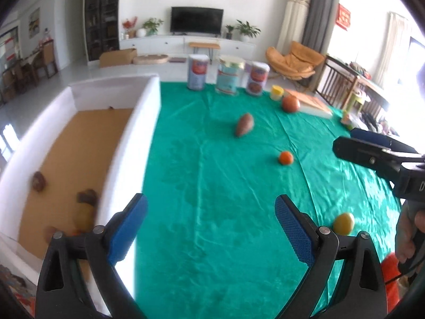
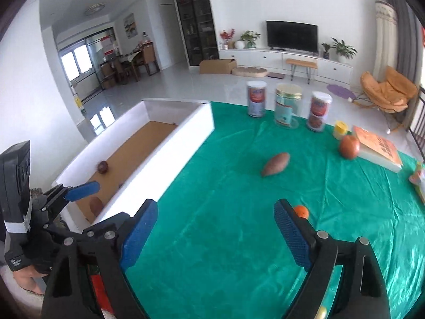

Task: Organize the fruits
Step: 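Move both open grippers back over the table toward the tangerine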

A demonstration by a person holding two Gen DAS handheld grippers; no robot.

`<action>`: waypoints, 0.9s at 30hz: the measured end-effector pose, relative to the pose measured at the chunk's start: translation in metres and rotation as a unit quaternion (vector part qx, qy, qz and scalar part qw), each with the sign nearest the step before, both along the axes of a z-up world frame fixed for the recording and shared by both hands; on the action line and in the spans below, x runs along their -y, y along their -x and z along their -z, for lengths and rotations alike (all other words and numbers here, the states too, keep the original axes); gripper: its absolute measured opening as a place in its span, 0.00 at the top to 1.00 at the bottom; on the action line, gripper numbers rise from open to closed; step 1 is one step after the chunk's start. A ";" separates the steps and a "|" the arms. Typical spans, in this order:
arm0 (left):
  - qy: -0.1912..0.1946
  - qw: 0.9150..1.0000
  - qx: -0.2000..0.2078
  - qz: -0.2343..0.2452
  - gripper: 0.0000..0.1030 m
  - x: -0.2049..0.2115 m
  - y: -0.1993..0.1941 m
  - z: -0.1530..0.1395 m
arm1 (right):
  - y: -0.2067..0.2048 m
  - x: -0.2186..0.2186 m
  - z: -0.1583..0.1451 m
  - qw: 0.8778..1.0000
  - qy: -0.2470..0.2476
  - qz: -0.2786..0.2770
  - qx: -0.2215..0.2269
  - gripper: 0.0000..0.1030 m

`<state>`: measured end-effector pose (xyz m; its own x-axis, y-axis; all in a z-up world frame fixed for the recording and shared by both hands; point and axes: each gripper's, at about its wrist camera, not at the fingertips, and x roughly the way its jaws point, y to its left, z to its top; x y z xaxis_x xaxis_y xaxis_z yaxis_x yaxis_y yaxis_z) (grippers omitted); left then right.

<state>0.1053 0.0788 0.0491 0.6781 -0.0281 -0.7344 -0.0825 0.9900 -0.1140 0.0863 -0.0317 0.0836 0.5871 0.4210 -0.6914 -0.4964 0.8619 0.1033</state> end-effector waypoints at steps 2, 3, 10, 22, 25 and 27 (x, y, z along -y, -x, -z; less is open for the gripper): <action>-0.004 1.000 -0.023 0.020 0.06 0.033 -0.011 0.033 | -0.003 0.053 0.027 0.998 0.019 0.060 0.003 0.13; -0.018 0.999 -0.033 0.026 0.06 0.050 -0.016 0.047 | -0.007 0.080 0.040 0.995 0.027 0.093 0.002 0.13; -0.067 0.996 -0.062 0.020 0.06 0.092 -0.047 0.108 | -0.025 0.233 0.118 0.960 0.050 0.272 -0.030 0.13; -0.059 0.997 -0.057 0.000 0.01 0.084 -0.059 0.118 | -0.038 0.247 0.156 0.949 0.072 0.300 -0.064 0.04; -0.060 0.997 -0.057 0.001 0.01 0.084 -0.060 0.119 | -0.038 0.245 0.157 0.949 0.079 0.299 -0.066 0.00; -0.060 0.997 -0.057 0.000 0.01 0.084 -0.060 0.119 | -0.037 0.245 0.158 0.949 0.077 0.299 -0.067 0.00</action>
